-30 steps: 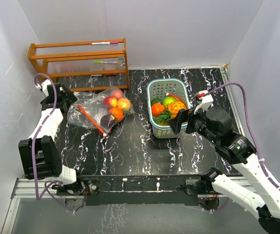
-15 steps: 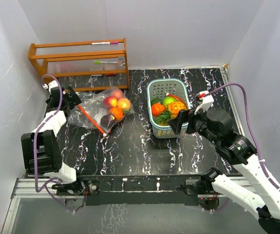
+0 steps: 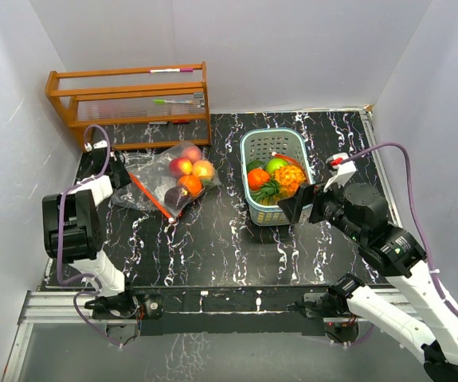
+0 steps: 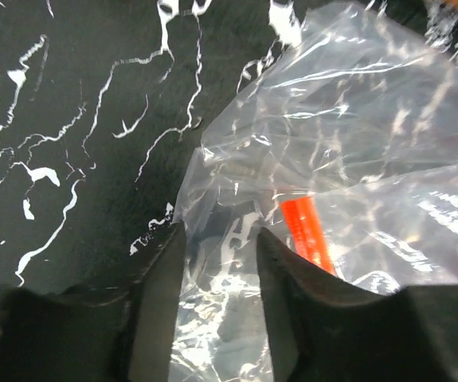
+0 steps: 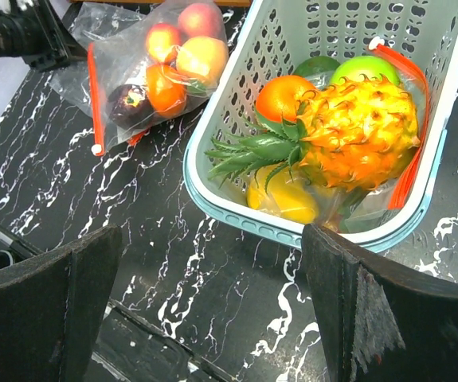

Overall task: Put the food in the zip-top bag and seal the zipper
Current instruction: Pick up the zipper food storage bag at the center of the board.

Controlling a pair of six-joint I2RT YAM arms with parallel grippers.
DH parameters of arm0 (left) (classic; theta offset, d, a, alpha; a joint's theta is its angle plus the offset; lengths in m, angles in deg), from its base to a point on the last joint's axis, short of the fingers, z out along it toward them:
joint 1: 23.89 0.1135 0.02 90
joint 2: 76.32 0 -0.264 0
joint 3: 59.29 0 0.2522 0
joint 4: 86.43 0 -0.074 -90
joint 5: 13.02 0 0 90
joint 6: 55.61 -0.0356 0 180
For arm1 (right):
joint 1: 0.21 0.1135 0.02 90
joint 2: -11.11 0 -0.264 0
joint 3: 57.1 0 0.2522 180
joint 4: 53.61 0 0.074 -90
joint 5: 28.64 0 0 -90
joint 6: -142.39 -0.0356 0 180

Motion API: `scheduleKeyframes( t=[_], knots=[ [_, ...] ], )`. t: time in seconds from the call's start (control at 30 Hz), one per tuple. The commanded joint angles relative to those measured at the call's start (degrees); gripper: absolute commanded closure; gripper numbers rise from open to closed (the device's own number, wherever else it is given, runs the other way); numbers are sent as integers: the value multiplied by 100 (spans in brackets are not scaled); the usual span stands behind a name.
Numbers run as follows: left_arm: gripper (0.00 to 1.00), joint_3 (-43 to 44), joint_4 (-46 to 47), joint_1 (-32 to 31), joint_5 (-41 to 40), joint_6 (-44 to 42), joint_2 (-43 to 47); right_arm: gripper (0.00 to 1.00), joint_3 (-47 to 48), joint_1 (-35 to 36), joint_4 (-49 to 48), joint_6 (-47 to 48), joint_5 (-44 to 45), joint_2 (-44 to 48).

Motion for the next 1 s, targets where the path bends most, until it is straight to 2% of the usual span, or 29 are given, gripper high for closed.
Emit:
scheduleKeyframes(
  t=[0.0,0.03,0.07,0.17,0.3,0.47,0.53,0.57,0.6,0.67,0.73,0.83,0.97],
  knots=[
    [75,323,-447,-12,16,0,-190,1,46,-7,-133,-90,44,182],
    [97,377,-507,-15,86,-3,-197,1,58,-7,-126,-98,50,206],
    [100,425,-566,-16,176,14,-144,1,65,-7,-109,-104,44,225],
    [100,550,-635,-16,372,171,380,2,95,-7,-63,-116,-11,250],
    [100,858,-514,-16,516,501,1624,4,26,-12,-62,-121,-163,162],
    [100,2222,-1362,-16,1020,431,2342,9,-164,-13,-369,-115,-511,-50],
    [100,2651,-1676,-16,1540,521,2381,9,-236,-7,-535,-132,-612,-117],
    [100,2744,-1638,-15,2180,657,2404,9,-274,-12,-668,-134,-671,-162],
    [100,2765,-1562,-16,2468,878,2445,9,-295,-9,-770,-137,-723,-202],
    [100,2547,-884,-11,3641,1619,2516,8,-323,-13,-1004,-135,-833,-295],
    [100,2190,-39,-11,4470,2471,2562,8,-318,-10,-1237,-135,-960,-407],
    [100,1647,1407,-16,5223,3845,2612,6,-305,-7,-1618,-91,-1037,-483],
    [100,981,3650,-25,5677,5982,2545,4,-396,-12,-2166,41,-995,-475]
  ],
)
